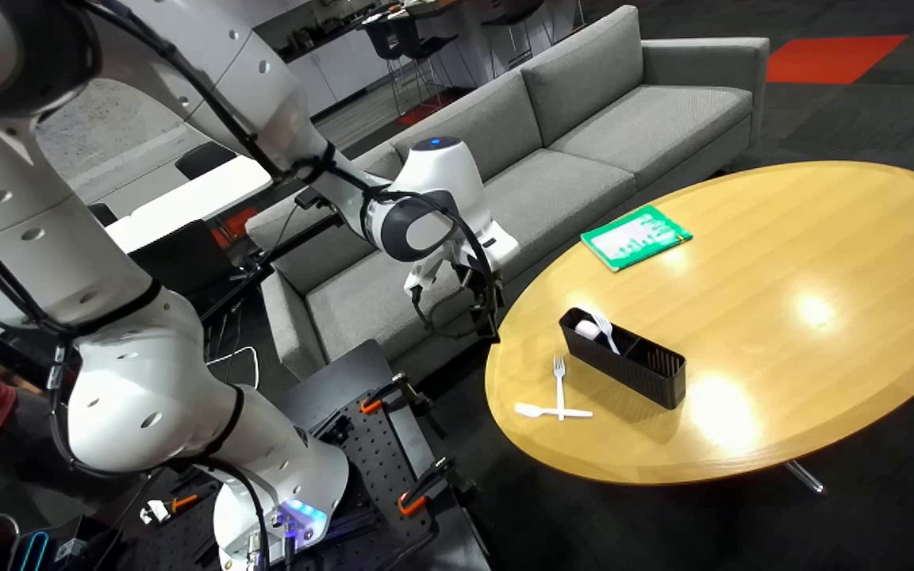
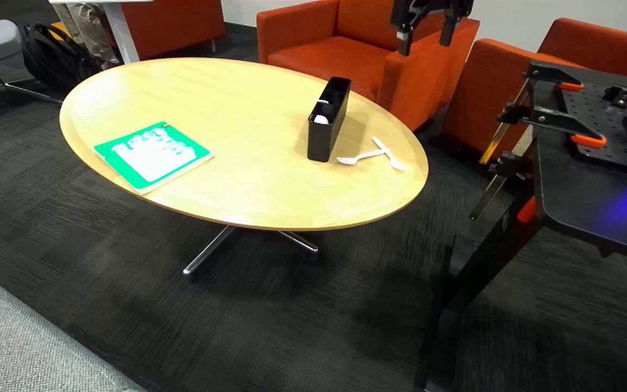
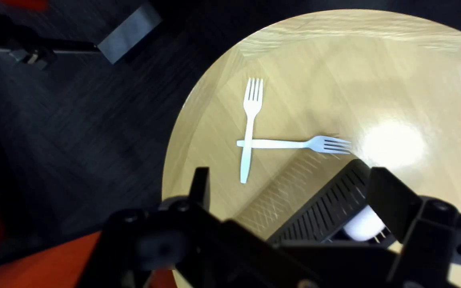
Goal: Pick one fork and put it in the black box
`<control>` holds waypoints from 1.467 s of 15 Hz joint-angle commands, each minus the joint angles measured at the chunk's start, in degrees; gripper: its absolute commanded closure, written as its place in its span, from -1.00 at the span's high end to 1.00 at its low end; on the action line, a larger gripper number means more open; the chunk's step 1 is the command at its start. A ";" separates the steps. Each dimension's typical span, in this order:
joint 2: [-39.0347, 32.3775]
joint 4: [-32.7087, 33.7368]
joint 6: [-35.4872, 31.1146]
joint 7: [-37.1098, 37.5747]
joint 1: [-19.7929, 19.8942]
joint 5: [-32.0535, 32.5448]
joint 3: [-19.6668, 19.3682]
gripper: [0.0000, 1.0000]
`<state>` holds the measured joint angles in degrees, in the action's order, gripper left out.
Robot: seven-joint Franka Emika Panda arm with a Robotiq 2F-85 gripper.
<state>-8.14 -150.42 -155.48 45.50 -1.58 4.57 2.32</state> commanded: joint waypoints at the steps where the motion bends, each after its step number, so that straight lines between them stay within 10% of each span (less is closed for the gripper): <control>1: -1.46 0.13 -0.59 0.28 -1.92 -0.72 -2.29 1.00; 9: -6.47 1.33 -6.24 2.92 -3.39 -0.88 -3.95 1.00; 22: -31.91 6.31 -28.54 -10.14 -0.44 -21.02 1.72 1.00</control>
<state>-34.64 -147.17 -180.61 37.98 -3.03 -13.95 3.96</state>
